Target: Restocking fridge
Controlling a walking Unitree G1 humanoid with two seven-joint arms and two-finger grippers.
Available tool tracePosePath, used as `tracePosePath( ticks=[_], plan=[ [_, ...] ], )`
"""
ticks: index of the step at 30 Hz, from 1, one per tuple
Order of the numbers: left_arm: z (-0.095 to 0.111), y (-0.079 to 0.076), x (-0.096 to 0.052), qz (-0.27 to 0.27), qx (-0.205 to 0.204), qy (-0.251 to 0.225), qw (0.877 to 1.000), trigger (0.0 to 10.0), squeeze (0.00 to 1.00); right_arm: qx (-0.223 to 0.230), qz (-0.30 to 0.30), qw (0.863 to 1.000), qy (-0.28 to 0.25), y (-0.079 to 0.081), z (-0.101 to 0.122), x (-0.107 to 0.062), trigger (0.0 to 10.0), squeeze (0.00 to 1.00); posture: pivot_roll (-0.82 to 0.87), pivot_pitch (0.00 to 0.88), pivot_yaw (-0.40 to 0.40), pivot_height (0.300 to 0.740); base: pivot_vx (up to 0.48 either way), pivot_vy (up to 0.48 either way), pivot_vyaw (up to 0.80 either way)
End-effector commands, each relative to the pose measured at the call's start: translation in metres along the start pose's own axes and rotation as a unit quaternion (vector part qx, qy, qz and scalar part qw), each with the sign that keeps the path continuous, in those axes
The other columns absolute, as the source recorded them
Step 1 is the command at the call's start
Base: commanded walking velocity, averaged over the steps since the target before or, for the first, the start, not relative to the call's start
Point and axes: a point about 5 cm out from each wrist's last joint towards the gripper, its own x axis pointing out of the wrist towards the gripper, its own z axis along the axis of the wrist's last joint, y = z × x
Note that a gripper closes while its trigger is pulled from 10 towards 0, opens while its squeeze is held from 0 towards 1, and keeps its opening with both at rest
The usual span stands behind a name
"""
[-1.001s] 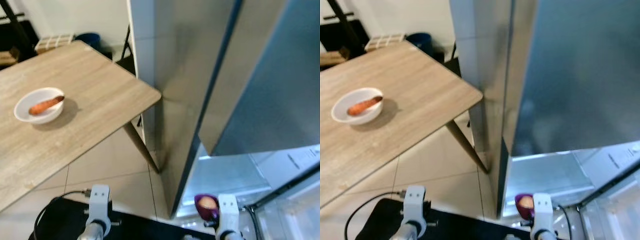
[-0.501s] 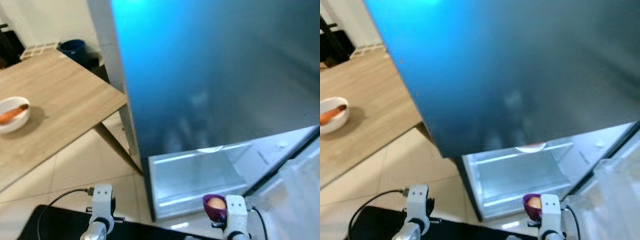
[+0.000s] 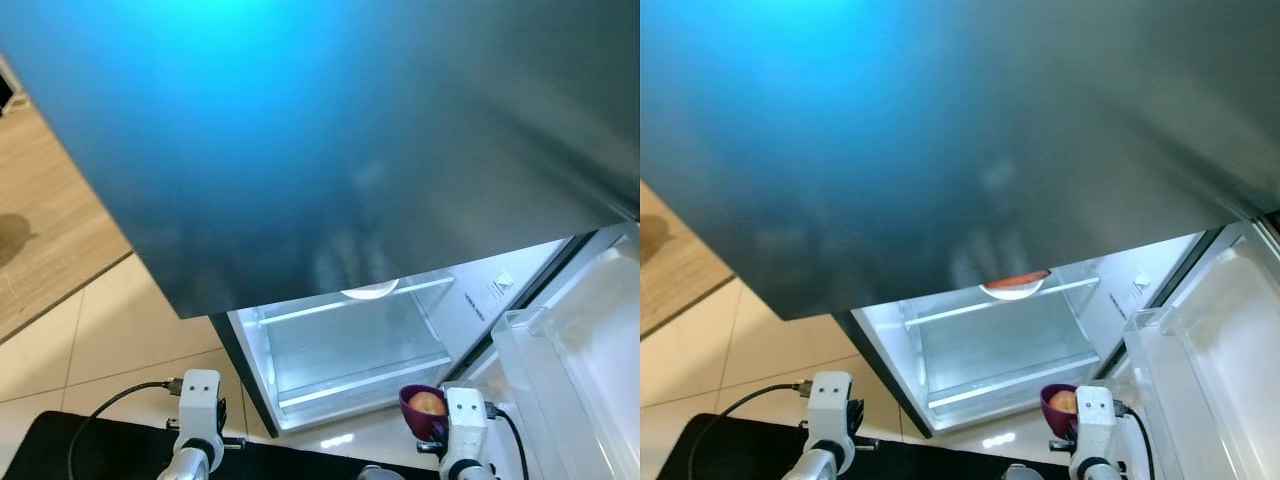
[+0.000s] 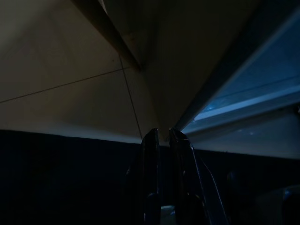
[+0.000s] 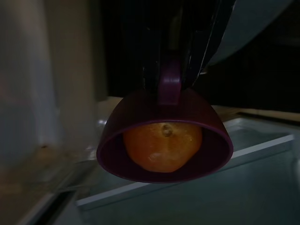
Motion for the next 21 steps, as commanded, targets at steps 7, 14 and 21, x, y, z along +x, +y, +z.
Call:
tracePosePath(
  ticks=[7,14,21],
  plan=[
    [-0.017,-0.004,-0.012,-0.059,0.06,0.024,0.996,10.0,0.0,0.0,0.01,1.0,-0.008,0.003,0.001,0.0,10.0,0.0,-0.15,0.146,0.05,0.74,0.0,0.0,0.0],
    [-0.023,-0.011,-0.018,-0.154,0.123,0.032,0.98,10.0,0.0,0.001,0.02,1.0,-0.02,0.004,0.006,0.001,10.0,0.0,-0.15,0.154,0.044,0.74,0.0,0.0,0.0],
    [-0.029,-0.022,-0.02,-0.204,0.16,0.049,0.964,10.0,0.0,0.008,0.027,0.999,-0.032,0.005,0.01,0.002,10.0,0.0,-0.15,0.159,0.043,0.728,0.0,0.0,0.0]
  ],
)
